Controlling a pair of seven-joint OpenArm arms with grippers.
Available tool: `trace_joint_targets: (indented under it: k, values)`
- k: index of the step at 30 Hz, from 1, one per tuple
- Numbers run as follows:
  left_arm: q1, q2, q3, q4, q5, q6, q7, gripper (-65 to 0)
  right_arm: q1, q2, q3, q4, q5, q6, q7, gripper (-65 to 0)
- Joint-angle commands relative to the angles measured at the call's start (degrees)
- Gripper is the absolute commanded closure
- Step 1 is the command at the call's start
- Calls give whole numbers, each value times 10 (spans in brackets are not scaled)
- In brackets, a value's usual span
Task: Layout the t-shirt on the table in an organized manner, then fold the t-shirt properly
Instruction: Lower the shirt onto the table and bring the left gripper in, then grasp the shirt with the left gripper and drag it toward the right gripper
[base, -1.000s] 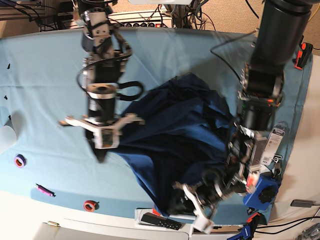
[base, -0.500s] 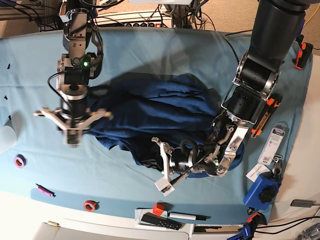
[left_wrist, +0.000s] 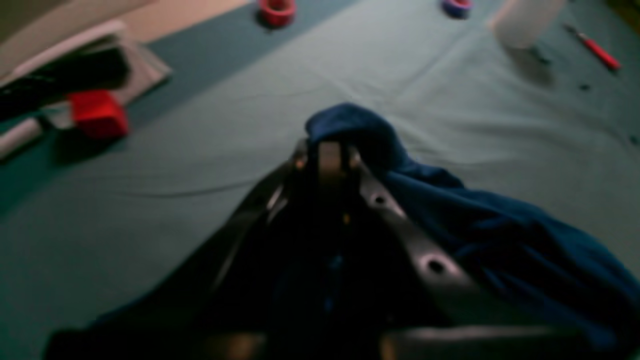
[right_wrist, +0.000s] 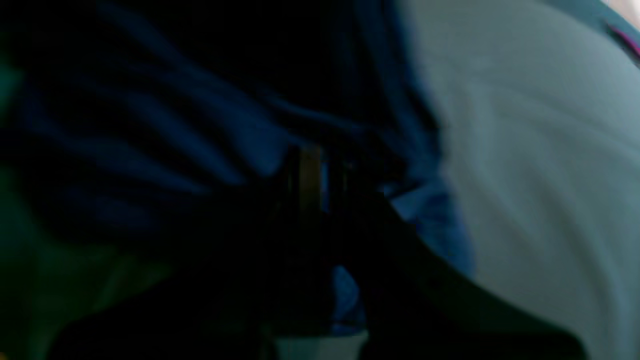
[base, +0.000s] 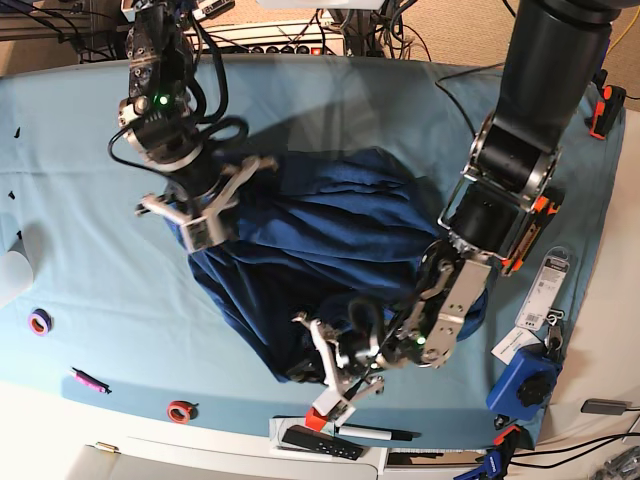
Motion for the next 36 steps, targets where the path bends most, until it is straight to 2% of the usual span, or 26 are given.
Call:
trace_joint_targets:
  k: [1, 2, 3, 6, 7, 10, 12, 14, 16, 19, 27, 29, 36]
  values:
    - [-26, 10, -3, 10, -3, -3, -18, 0, 3, 2, 2, 10, 16, 8, 10, 0]
    - [-28, 13, -3, 10, 1, -3, -18, 0, 0, 2, 2, 10, 29, 13, 9, 0]
    - [-28, 17, -3, 10, 2, -3, -18, 0, -2, 2, 2, 10, 40, 19, 8, -27]
    - [-26, 24, -3, 10, 2, -3, -18, 0, -6, 2, 2, 10, 50, 42, 12, -290]
    - [-25, 26, -3, 10, 4, -3, -18, 0, -6, 2, 2, 10, 47, 46, 18, -338]
    - [-25, 27, -3, 10, 4, -3, -17, 0, -1, 2, 2, 10, 2, 40, 68, -348]
    - [-24, 26, -3, 10, 4, -3, -17, 0, 11, 2, 2, 10, -60, 5, 98, -348]
    - [-24, 26, -3, 10, 4, -3, -12, 0, 33, 2, 2, 10, -114, -28, 103, -348]
    - [-24, 26, -3, 10, 4, -3, -3, 0, 54, 2, 3, 4, -142, -44, 103, -348]
    - [-24, 27, -3, 10, 4, -3, 1, 0, 90, -3, 14, -49, -139, -50, 107, -348]
    - [-23, 26, -3, 10, 15, -3, 2, 0, 218, -4, 82, -313, -130, -48, 130, -348]
    - [-23, 27, -3, 10, 15, -3, 2, 0, 247, -4, 104, -367, -112, -24, 140, -348]
    - [-23, 27, -3, 10, 15, -3, 2, 0, 327, -4, 141, -565, -17, 99, 165, -348]
